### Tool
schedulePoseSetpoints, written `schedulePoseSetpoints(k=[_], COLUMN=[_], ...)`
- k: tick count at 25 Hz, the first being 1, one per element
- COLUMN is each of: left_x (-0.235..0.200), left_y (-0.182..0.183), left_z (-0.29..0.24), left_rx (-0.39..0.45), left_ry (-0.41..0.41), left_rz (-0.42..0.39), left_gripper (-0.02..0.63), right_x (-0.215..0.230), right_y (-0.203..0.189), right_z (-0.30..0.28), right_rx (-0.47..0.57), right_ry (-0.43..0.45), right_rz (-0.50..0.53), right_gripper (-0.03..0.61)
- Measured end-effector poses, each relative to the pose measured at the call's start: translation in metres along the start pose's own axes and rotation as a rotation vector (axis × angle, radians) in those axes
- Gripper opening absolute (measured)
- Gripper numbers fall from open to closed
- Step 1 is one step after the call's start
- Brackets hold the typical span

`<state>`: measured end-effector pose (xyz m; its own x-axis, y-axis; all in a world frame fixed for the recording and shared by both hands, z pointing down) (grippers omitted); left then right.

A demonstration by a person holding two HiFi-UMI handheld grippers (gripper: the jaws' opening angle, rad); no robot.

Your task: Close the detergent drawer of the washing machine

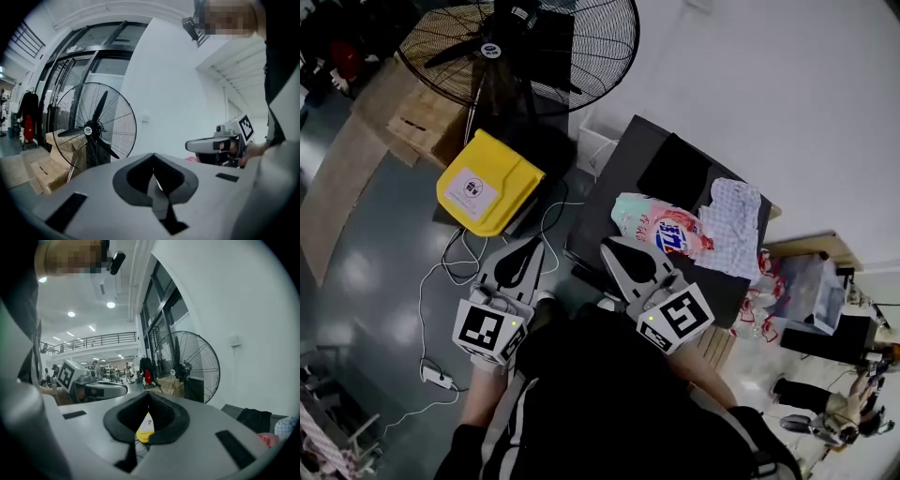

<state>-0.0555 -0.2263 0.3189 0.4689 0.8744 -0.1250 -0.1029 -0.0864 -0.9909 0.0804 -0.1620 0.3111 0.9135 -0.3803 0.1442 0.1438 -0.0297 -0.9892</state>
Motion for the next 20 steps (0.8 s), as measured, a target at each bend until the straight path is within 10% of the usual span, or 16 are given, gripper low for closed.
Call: schedulePoseSetpoints(k=[20], left_x=[0.031], left_y=[0.007], left_z=[0.021], left_rx=[0.064], left_ry=[0.053], left_rz=[-0.013], left_gripper=[0.011], right_x=[-0.008], right_y=[0.004], right_z=[0.032], right_rx=[0.015], right_ry=[0.041], right_rz=[0.023], right_gripper=[0.014])
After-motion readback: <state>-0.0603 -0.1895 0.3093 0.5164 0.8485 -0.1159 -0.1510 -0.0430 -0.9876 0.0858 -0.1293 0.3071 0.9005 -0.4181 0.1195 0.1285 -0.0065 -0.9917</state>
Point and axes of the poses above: the fingertips, and each gripper's own axes: z backward along the fingers, x to its right, y out of its top, the point moved 4 cm from there along z, backward along the fingers, and after that the axes turned 12 degrees about x, right-handed, at the moved point
